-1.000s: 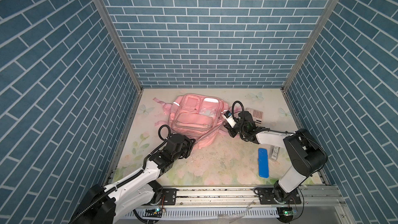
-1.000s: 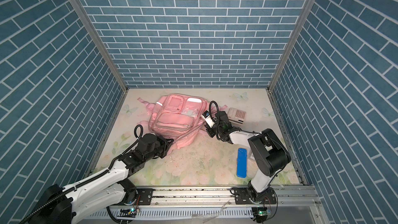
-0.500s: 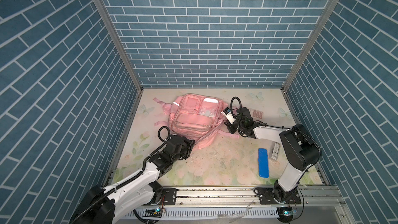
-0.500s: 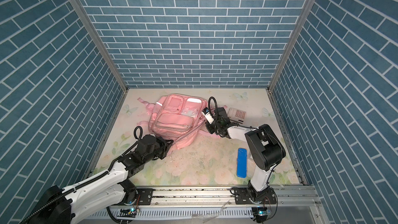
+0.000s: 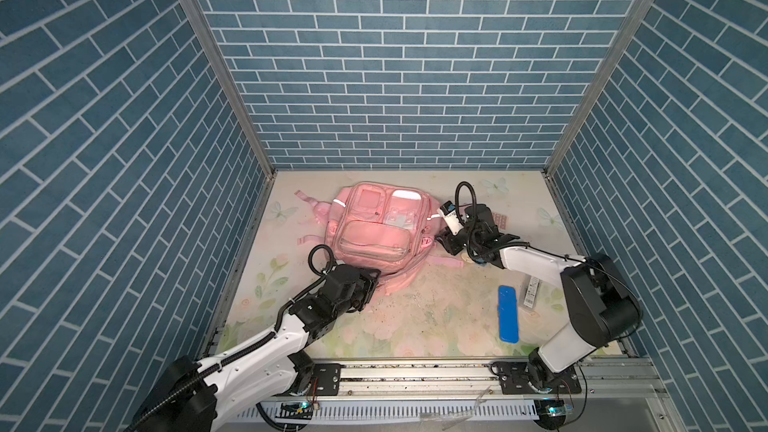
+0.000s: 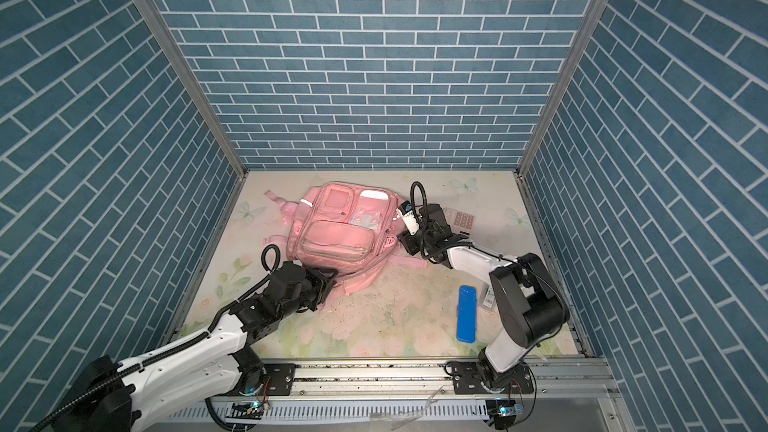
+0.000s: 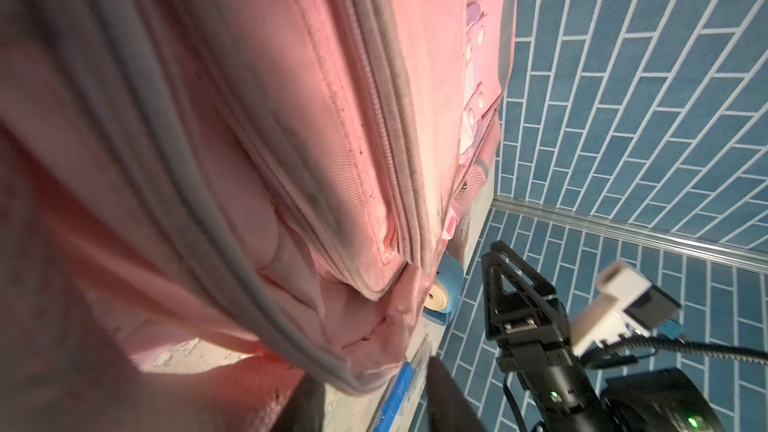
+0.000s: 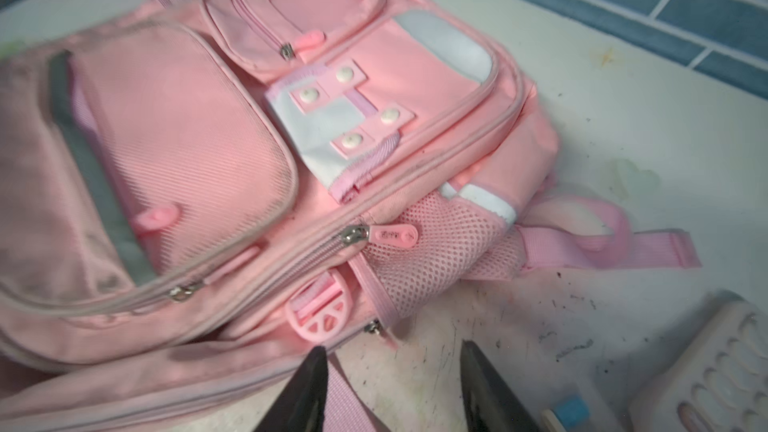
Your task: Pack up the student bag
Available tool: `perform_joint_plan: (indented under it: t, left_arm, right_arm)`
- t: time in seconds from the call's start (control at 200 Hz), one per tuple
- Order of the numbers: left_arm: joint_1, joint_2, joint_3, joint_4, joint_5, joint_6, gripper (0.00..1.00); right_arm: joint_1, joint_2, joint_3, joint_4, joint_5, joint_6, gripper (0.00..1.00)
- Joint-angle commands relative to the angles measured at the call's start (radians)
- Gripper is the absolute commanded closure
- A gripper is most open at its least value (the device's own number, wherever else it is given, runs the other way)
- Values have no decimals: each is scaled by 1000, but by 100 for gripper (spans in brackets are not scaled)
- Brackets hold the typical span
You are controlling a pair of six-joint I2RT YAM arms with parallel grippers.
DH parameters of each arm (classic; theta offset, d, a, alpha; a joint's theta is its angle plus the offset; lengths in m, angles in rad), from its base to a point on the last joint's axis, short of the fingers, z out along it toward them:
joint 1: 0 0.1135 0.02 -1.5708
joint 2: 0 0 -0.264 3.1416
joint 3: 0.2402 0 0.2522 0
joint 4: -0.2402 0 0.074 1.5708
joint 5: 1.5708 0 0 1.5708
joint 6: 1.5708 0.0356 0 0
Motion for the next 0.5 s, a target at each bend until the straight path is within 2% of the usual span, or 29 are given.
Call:
perform_joint_plan:
  t: [0.0,0.135,0.205,0.275,0.395,0.495]
  left_arm:
    - [-10,-34,69,-85,-33,97,50]
    - [-9,-73,121,-181,-75,231,44]
    - [4,-88,160,-212,-111,360,39]
    - [42,-74,215,-243,-110,538,34]
    - [174,15,336,-292,14,882,33]
    - [215,125,446,-325,93,1200,33]
  right_arm:
    - [-2,-103,-37,-18,-38,46,44]
    - [-3,-190,-44,-75,-19,59,41]
    - [-3,-224,-44,-108,-10,63,41]
    - [-3,-257,-54,-129,-8,68,41]
    - [-3,-310,-107,-123,-19,59,41]
    - [-3,-350,-150,-117,-32,53,41]
